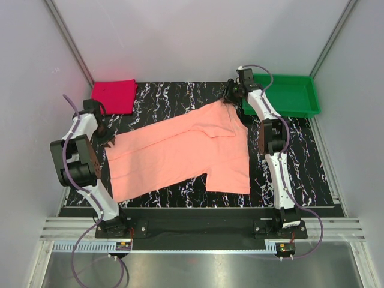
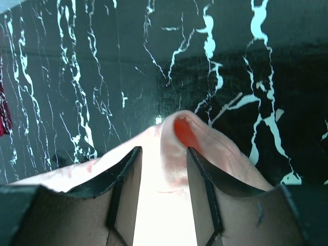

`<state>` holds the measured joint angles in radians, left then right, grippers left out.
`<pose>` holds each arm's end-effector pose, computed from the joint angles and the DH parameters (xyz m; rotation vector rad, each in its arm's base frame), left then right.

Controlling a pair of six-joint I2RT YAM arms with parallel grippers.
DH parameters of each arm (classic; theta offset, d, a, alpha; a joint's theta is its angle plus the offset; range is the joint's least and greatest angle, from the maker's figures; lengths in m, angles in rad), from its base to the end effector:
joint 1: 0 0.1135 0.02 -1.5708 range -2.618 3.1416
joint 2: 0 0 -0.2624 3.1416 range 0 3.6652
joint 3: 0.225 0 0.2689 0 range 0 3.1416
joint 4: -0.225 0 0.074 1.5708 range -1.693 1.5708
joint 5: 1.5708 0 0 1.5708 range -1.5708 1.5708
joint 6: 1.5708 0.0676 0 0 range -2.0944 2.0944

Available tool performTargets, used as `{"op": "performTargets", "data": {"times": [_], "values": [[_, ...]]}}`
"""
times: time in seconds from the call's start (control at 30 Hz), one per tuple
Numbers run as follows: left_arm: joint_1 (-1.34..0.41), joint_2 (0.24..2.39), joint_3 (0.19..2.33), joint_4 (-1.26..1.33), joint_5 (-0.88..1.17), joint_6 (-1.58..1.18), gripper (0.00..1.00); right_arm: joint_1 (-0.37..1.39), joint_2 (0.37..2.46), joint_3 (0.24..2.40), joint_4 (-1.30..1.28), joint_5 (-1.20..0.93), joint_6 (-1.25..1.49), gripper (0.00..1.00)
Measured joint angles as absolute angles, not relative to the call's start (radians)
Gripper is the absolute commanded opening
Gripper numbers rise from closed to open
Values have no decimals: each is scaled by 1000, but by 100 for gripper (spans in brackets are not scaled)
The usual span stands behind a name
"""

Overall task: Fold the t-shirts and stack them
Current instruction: Fold the tshirt

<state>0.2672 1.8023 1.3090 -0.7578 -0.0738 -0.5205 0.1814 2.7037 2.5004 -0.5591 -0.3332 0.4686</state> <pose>0.3690 0.1062 0.1634 -1.0957 2.5930 0.0457 0.6119 0.1347 0.1354 0.1715 2.3844 0.7056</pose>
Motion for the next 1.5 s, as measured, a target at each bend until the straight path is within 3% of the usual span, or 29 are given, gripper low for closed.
{"op": "performTargets", "data": {"times": [0.6, 0.8, 1.03, 1.17, 1.5], "values": [[274, 1830, 1296, -754, -64, -521, 22, 178, 2704, 2500, -536, -287, 430, 49], [274, 1833, 1291, -754, -63, -521, 22, 176, 2704, 2500, -535, -292, 427, 45], [278, 1848, 1282, -753, -63, -521, 20, 176, 2734, 2560, -516, -299, 450, 23], [287, 1874, 1282, -754, -64, -521, 19, 176, 2749, 2582, -492, -295, 472, 0], [302, 1898, 1282, -756, -65, -524, 17, 171, 2751, 2579, -481, -181, 504, 0]]}}
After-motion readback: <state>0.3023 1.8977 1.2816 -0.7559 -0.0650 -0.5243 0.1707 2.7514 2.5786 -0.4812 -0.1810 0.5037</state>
